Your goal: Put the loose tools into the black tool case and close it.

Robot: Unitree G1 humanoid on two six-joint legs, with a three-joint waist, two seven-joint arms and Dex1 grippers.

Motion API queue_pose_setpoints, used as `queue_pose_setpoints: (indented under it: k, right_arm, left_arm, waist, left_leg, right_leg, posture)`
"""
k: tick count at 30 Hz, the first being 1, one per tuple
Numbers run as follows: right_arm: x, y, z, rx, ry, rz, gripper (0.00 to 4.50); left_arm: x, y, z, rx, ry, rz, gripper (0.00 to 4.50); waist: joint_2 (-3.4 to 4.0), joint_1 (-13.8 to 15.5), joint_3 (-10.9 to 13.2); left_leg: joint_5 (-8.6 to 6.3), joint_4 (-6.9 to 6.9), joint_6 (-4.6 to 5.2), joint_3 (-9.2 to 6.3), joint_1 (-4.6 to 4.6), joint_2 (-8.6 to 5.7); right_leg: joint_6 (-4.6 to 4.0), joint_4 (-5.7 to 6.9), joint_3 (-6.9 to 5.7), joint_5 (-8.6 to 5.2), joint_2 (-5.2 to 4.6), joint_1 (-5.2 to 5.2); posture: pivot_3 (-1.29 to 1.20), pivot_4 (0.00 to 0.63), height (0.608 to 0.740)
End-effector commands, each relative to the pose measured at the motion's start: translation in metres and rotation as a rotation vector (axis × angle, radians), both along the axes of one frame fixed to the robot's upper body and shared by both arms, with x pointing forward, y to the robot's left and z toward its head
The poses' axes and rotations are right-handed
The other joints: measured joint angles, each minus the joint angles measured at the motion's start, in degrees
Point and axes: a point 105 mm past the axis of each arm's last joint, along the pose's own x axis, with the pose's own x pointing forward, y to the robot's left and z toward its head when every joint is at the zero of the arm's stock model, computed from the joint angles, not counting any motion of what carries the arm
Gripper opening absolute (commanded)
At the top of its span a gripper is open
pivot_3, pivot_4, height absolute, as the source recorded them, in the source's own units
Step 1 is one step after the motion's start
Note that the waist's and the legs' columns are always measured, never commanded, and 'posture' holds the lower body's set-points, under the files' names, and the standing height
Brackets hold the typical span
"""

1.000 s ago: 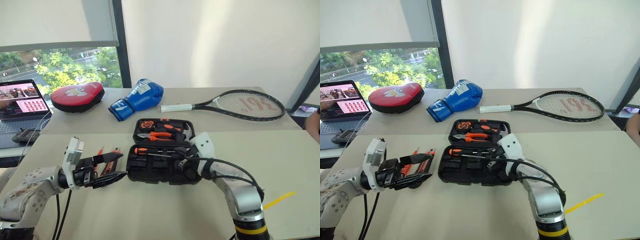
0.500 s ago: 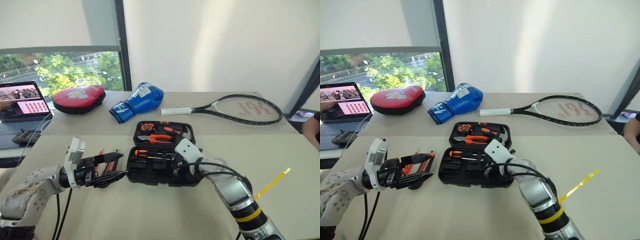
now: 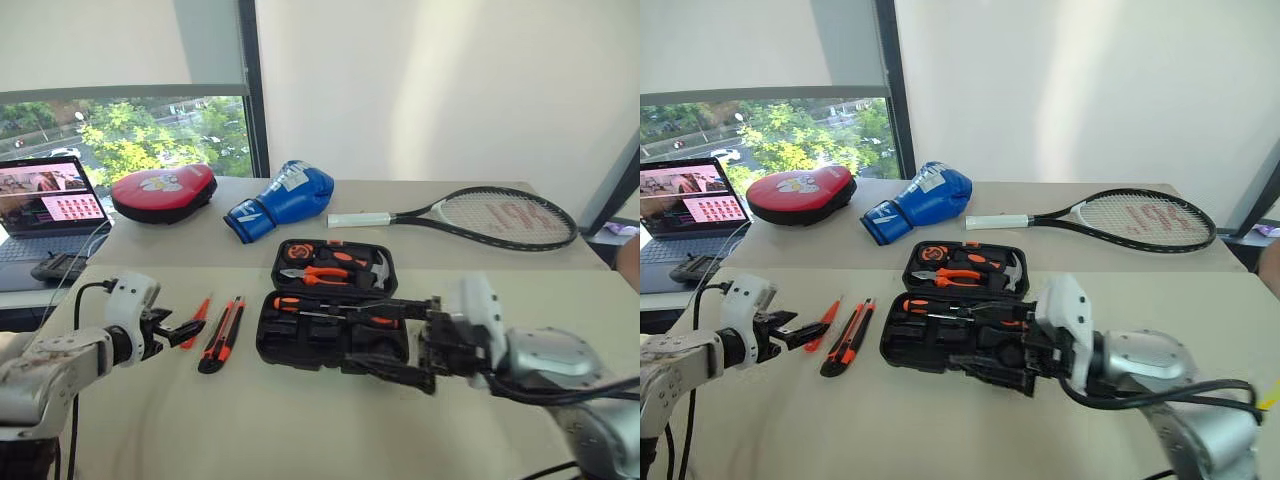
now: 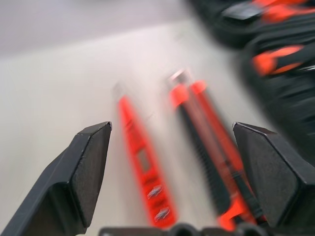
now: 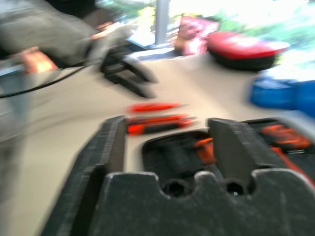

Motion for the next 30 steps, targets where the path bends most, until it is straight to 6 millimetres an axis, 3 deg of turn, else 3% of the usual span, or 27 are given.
queue_pose_setpoints:
  k: [1, 4, 5, 6, 9, 14, 17, 19, 22, 26, 30]
  right_arm:
    - [-0.013, -0.003, 0.009, -0.037, -0.007, 0.044, 4.49]
    - [-0.011, -0.008, 0.006, -0.075, -0.018, 0.0, 4.49]
    - [-0.011, -0.009, 0.005, -0.089, -0.024, -0.011, 4.5]
    - [-0.011, -0.01, 0.004, -0.09, -0.022, -0.019, 4.5]
    - [-0.014, -0.01, 0.003, -0.082, -0.02, -0.031, 4.5]
    - [-0.016, -0.009, 0.0, -0.062, -0.033, -0.068, 4.5]
    - [-0.02, -0.008, -0.001, -0.049, -0.04, -0.086, 4.5]
    - [-0.022, -0.009, -0.002, -0.054, -0.05, -0.099, 4.5]
    - [-0.022, -0.011, -0.001, -0.044, -0.061, -0.136, 4.5]
    - [-0.024, -0.015, -0.002, -0.054, -0.06, -0.171, 4.5]
    - [-0.03, -0.022, -0.006, -0.077, -0.043, -0.204, 4.5]
  left_arm:
    - [0.002, 0.006, -0.011, 0.052, 0.107, 0.046, 4.23]
    - [0.005, 0.007, -0.025, 0.095, 0.162, 0.076, 4.23]
    - [0.005, 0.006, -0.028, 0.102, 0.172, 0.077, 3.71]
    - [0.006, 0.004, -0.028, 0.114, 0.163, 0.072, 3.56]
    - [0.009, -0.001, -0.026, 0.1, 0.134, 0.066, 2.33]
    - [0.015, -0.026, -0.002, -0.046, -0.004, -0.087, 0.54]
    - [0.012, -0.043, 0.029, -0.133, -0.104, -0.316, 0.45]
    - [0.016, -0.048, 0.045, -0.059, -0.176, -0.449, 0.45]
    - [0.022, -0.071, 0.059, 0.027, -0.216, -0.697, 0.45]
    - [0.032, -0.098, 0.057, 0.171, -0.246, -0.941, 0.45]
    - [0.045, -0.119, 0.042, 0.339, -0.223, -1.111, 0.45]
  waist:
    - [-0.01, 0.1, 0.0]
    - [-0.02, 0.5, 0.0]
    - [-0.02, 0.5, 0.0]
    - [-0.02, 0.5, 0.0]
    - [-0.01, 0.6, 0.0]
    - [-0.02, 1.0, 0.0]
    - [-0.15, 1.0, 0.1]
    - [-0.3, 1.1, 0.2]
    - [-0.32, 1.4, 0.2]
    - [-0.31, 1.9, 0.2]
    - [-0.35, 2.0, 0.2]
  left_leg:
    - [0.0, 0.0, 0.0, 0.02, -0.01, 0.0]
    - [0.01, 0.0, -0.01, 0.01, -0.02, 0.01]
    - [0.01, -0.01, -0.01, 0.02, -0.02, 0.0]
    - [0.01, -0.01, -0.01, 0.02, -0.02, 0.0]
    - [0.01, -0.01, -0.01, 0.01, -0.03, 0.02]
    - [0.04, 0.02, 0.05, -0.01, -0.11, -0.02]
    - [0.1, 0.11, -0.03, -0.01, -0.36, -0.03]
    - [0.31, 0.12, -0.39, -0.01, -0.46, -0.03]
    - [0.34, 0.13, -0.43, 0.01, -0.49, -0.07]
    - [0.04, 0.24, 0.17, 0.15, -0.46, -0.1]
    - [-0.02, 0.54, 0.28, 0.18, -0.63, -0.09]
  right_leg:
    - [0.0, 0.01, 0.02, 0.0, 0.01, -0.02]
    - [-0.01, 0.02, 0.03, 0.0, 0.01, -0.03]
    - [-0.01, 0.02, 0.05, 0.0, -0.02, -0.04]
    - [-0.02, 0.03, 0.07, 0.0, -0.04, -0.03]
    - [-0.02, 0.01, 0.2, 0.0, -0.34, -0.02]
    - [-0.01, 0.01, 0.15, 0.01, -0.7, -0.04]
    - [-0.01, 0.0, 0.1, 0.01, -0.71, -0.19]
    - [-0.02, 0.0, 0.04, 0.01, -0.67, -0.25]
    - [-0.05, -0.06, -0.21, 0.0, -0.18, -0.24]
    - [-0.04, -0.1, -0.13, 0.01, -0.13, -0.15]
    - [0.01, -0.09, -0.16, 0.03, 0.03, -0.15]
  posture:
    - [0.0, 0.15, 0.74]
    - [0.0, 0.15, 0.74]
    - [0.0, 0.15, 0.74]
    - [0.0, 0.15, 0.74]
    - [0.0, 0.15, 0.74]
    - [0.0, 0.15, 0.74]
    - [0.0, 0.15, 0.74]
    - [0.0, 0.15, 0.74]
    - [0.0, 0.15, 0.74]
    - [0.0, 0.15, 0.74]
    - [0.0, 0.15, 0.74]
